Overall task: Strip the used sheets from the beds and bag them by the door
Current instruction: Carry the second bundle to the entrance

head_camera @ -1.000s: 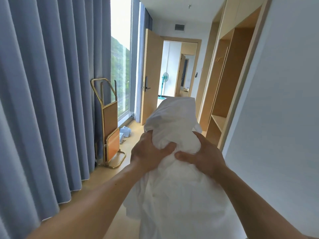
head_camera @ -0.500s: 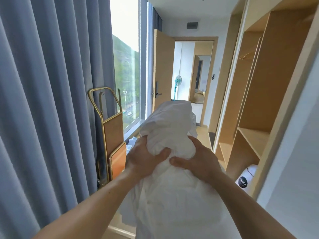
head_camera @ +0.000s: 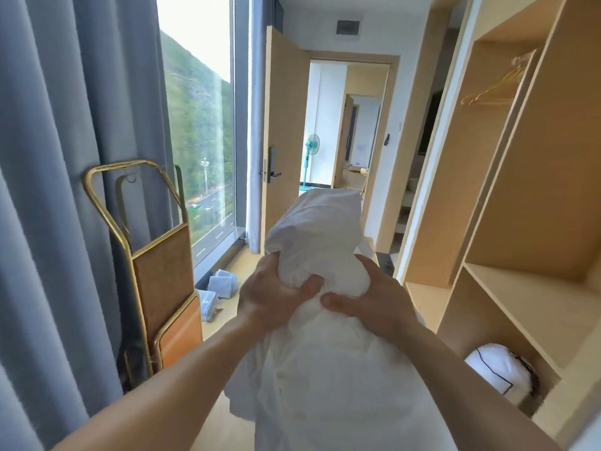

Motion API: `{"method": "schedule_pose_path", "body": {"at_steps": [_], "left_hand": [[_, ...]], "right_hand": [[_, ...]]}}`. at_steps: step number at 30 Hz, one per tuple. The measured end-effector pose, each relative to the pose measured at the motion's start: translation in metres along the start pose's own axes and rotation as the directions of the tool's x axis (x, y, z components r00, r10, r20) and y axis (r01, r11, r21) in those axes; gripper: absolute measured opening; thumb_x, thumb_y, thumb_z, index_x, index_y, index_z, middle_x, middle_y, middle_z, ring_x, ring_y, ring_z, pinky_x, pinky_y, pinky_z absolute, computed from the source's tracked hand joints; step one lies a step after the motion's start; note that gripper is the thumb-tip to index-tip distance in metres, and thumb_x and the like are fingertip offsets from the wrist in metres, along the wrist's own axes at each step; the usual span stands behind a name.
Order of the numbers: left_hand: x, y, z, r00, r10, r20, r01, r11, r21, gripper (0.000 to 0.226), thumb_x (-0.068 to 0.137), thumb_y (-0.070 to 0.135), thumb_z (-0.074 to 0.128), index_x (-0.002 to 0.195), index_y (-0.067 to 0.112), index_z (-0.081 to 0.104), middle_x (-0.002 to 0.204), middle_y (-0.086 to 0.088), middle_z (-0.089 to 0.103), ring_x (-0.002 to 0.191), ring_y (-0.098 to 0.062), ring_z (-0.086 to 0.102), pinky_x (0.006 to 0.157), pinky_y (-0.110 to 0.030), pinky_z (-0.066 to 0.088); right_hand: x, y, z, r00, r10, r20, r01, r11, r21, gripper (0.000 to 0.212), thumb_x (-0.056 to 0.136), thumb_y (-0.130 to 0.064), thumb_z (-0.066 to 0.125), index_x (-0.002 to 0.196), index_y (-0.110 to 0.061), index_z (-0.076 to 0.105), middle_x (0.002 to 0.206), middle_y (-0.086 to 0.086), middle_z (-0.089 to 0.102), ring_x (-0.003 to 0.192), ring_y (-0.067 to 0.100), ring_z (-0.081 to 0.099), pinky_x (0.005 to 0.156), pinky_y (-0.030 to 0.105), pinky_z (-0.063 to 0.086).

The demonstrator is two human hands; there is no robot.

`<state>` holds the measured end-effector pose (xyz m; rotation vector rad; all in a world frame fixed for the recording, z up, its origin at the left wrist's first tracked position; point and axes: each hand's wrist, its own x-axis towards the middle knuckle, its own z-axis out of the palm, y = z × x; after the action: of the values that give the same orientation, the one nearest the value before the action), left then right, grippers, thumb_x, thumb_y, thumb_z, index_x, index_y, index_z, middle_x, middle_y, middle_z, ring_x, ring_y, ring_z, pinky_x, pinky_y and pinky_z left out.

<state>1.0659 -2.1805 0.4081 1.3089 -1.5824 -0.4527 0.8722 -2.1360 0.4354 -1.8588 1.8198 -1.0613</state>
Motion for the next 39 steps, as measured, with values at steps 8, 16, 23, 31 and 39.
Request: {"method": "schedule_pose_path", "body": {"at_steps": [8, 16, 23, 31, 39], "left_hand": [[0.146, -0.029, 0.101, 0.992, 0.051, 0.115, -0.051, 0.999, 0.004, 0.082, 0.052, 0.084, 0.058, 0.12, 0.037, 0.054, 0.109, 0.011, 0.061, 0.102, -0.017, 0.061, 0.082, -0.035, 0.048], [0.284, -0.034, 0.213, 0.995, 0.017, 0.096, -0.021, 0.999, 0.034, 0.085, 0.051, 0.082, 0.058, 0.122, 0.035, 0.053, 0.111, 0.011, 0.06, 0.103, -0.016, 0.06, 0.087, -0.04, 0.05], [0.391, -0.039, 0.281, 0.998, -0.007, 0.07, 0.004, 1.0, 0.031, 0.073, 0.053, 0.078, 0.059, 0.113, 0.038, 0.054, 0.105, 0.011, 0.061, 0.097, -0.016, 0.06, 0.084, -0.037, 0.05], [0.533, -0.09, 0.365, 0.996, 0.025, 0.081, -0.027, 0.999, 0.017, 0.07, 0.054, 0.078, 0.057, 0.109, 0.035, 0.056, 0.104, 0.01, 0.06, 0.094, -0.015, 0.061, 0.079, -0.037, 0.05], [0.7, -0.112, 0.451, 0.984, 0.1, 0.145, -0.095, 0.995, -0.041, 0.073, 0.053, 0.081, 0.055, 0.11, 0.036, 0.057, 0.1, 0.013, 0.056, 0.097, -0.014, 0.058, 0.085, -0.037, 0.048]], "right_hand": [[0.15, 0.065, 0.004, 0.996, 0.058, -0.062, -0.056, 0.998, 0.033, 0.097, 0.038, -0.091, 0.067, 0.126, -0.063, 0.038, 0.09, -0.039, 0.053, 0.079, -0.015, 0.047, 0.064, 0.014, 0.036], [0.322, 0.145, -0.013, 0.999, 0.03, -0.044, -0.029, 0.999, 0.03, 0.099, 0.036, -0.093, 0.066, 0.126, -0.059, 0.043, 0.097, -0.032, 0.057, 0.089, 0.0, 0.058, 0.07, 0.027, 0.045], [0.453, 0.187, -0.026, 1.0, -0.01, 0.005, 0.009, 0.999, 0.037, 0.089, 0.041, -0.087, 0.07, 0.12, -0.064, 0.038, 0.092, -0.035, 0.056, 0.08, -0.011, 0.051, 0.064, 0.018, 0.041], [0.612, 0.24, 0.0, 1.0, -0.012, -0.015, 0.012, 1.0, 0.006, 0.083, 0.041, -0.086, 0.073, 0.115, -0.064, 0.041, 0.095, -0.028, 0.063, 0.085, -0.003, 0.059, 0.073, 0.029, 0.052], [0.779, 0.287, 0.004, 0.991, 0.002, -0.132, -0.002, 1.0, 0.0, 0.083, 0.034, -0.092, 0.07, 0.108, -0.071, 0.041, 0.093, -0.028, 0.065, 0.085, -0.003, 0.062, 0.074, 0.03, 0.054]]}}
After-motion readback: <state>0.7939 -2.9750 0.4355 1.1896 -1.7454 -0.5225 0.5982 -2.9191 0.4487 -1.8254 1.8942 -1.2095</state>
